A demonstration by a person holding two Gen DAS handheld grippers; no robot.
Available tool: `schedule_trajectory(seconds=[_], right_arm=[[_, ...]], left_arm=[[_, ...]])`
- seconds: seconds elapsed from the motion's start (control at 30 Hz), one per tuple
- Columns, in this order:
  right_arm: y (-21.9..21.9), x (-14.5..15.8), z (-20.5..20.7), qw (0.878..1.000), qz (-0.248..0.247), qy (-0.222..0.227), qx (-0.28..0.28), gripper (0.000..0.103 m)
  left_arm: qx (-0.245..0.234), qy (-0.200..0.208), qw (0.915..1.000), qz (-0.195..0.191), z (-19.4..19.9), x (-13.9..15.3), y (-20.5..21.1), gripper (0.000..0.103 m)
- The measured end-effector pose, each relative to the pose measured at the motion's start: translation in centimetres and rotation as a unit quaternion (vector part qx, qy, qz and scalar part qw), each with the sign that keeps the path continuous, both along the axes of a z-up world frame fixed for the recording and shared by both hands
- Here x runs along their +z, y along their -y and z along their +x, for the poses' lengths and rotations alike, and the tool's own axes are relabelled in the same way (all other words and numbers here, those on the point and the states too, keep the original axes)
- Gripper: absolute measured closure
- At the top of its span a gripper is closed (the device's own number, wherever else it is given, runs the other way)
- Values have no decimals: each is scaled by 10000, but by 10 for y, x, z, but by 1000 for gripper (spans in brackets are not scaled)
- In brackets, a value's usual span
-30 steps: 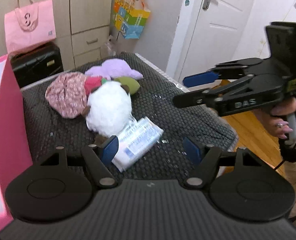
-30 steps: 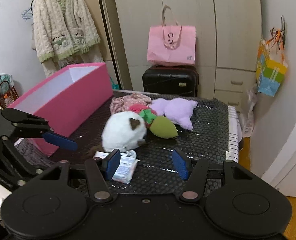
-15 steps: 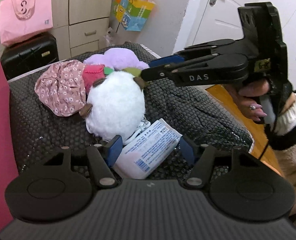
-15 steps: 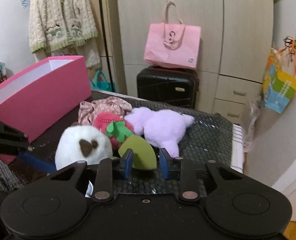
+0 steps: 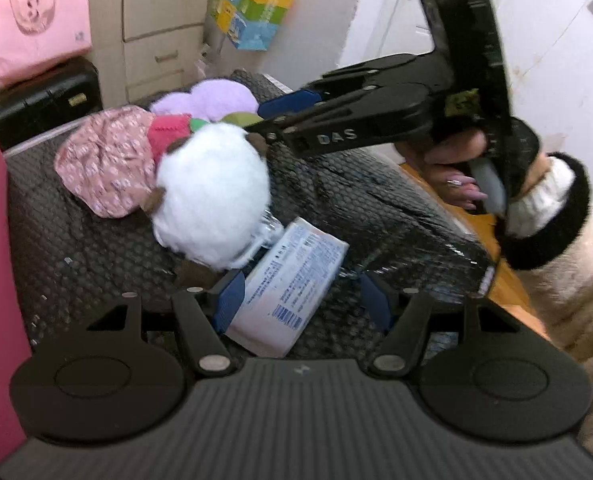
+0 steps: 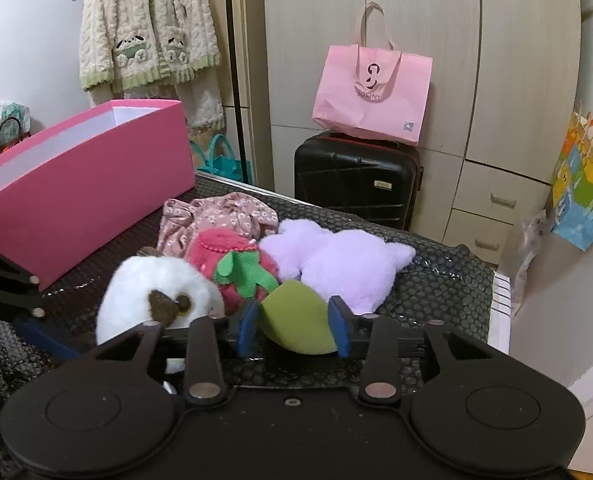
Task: Organize soft objects
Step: 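Grasp the small white wipes packet with the left tool while the right tool grasps the green teardrop sponge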
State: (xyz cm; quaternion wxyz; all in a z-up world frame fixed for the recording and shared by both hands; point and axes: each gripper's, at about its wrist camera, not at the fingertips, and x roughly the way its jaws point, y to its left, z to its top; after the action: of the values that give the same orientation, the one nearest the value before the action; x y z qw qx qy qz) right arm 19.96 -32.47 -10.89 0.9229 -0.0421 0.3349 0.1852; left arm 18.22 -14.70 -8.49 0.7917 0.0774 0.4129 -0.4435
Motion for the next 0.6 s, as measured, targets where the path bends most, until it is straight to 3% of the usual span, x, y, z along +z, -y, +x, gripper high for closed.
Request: schedule_trajectory(seconds=[0.23,0.5,0.57,0.6], right_arm=[[-1,-7,6,10000,-11,-10,-4,49],[-3,-9,-5,9998,-91,135,-74,54],[-6,-7,-12,9998,-88,191,-28,55],[-7,-6,-16,9996,-119,252,-39,55]], left_arm=[[47,99,9999,104,1,-4,8,39],[225,266,9993,99,-1,-19,21,38],[211,464,9986,173,-7,-21,25,40],[133,532,9982,245,-10,-21,26,49]])
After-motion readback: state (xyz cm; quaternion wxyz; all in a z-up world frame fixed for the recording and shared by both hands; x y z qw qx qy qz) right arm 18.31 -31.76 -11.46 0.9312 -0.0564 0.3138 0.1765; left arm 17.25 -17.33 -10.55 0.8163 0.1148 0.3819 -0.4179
